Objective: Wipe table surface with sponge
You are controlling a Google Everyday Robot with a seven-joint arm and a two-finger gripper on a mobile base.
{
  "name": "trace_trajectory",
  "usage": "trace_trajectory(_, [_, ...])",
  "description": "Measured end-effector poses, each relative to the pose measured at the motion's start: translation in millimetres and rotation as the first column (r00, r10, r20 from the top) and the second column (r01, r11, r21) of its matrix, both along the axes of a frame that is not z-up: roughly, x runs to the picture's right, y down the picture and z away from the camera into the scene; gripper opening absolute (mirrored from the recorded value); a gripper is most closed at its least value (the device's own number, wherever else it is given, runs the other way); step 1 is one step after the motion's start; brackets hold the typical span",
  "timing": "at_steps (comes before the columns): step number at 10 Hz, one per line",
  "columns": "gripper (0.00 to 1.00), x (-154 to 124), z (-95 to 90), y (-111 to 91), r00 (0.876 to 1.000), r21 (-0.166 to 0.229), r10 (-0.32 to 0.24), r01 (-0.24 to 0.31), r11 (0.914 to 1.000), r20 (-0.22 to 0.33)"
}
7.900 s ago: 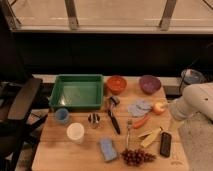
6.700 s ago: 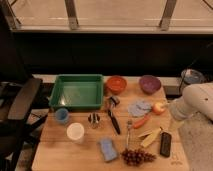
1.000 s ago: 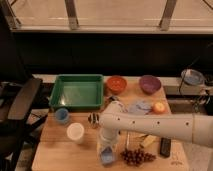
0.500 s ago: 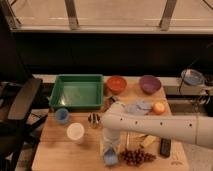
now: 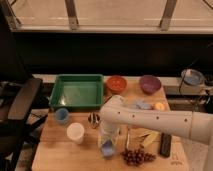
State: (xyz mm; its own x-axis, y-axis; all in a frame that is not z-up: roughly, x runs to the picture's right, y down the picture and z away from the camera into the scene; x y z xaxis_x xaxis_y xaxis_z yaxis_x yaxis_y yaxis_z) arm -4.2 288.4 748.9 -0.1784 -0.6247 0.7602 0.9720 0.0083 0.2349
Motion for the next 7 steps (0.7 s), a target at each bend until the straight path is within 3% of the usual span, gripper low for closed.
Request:
trace_trajectory(3, [0.00,-38.0,-11.7,17.0,0.996,-0.022,-0.002,0.004,0.9997,0.093])
trace_trajectory(6, [0.00,-32.9,-26.3,38.6,0.996,-0.061,0.016,-0.011,0.9981,0.084])
trace_trajectory(7, [0.00,-17.4,-27.8,42.7,0.998,-0.074,0.024,-0.020,0.9971,0.055])
